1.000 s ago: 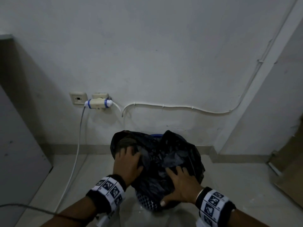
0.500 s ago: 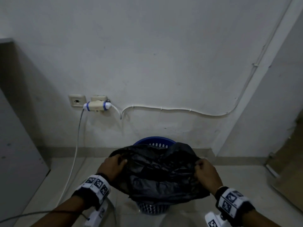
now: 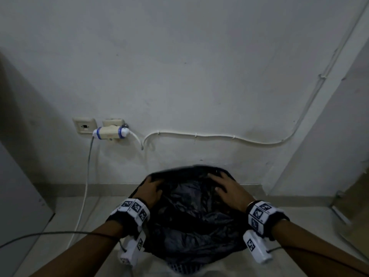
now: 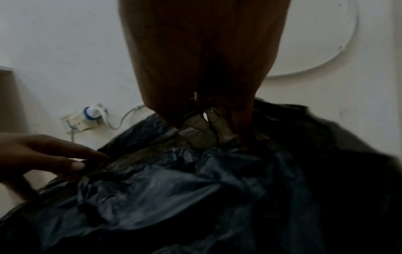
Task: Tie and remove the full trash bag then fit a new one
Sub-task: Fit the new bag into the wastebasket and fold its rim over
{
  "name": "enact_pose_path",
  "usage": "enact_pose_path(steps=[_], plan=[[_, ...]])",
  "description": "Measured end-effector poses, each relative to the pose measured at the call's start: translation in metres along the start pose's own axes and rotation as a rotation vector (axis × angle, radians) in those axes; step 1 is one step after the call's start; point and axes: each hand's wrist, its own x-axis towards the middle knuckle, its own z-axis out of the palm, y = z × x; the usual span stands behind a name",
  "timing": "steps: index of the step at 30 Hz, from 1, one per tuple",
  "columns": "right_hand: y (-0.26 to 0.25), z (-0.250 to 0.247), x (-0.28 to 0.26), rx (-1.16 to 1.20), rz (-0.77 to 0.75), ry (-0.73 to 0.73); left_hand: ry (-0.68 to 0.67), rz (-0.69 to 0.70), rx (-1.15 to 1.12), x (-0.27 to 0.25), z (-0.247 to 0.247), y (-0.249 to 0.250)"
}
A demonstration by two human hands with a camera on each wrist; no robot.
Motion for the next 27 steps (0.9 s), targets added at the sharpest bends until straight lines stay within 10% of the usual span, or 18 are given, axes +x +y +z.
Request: enact_pose_path(steps=[7, 19, 27], plan=[[0.029, -0.014, 0.032, -0.154, 0.153, -0.021, 0.081, -0.018, -0.102, 0.038, -0.011, 0.0], [0.065, 0.008, 0.053, 0.043, 0.4, -0.446, -0.444, -0.411, -0.32, 0.043, -0.016, -0.011], [0.069, -0.006, 0.031, 0.239, 0.439, -0.116, -0.183, -0.772, -1.185, 0.001, -0.029, -0.014]])
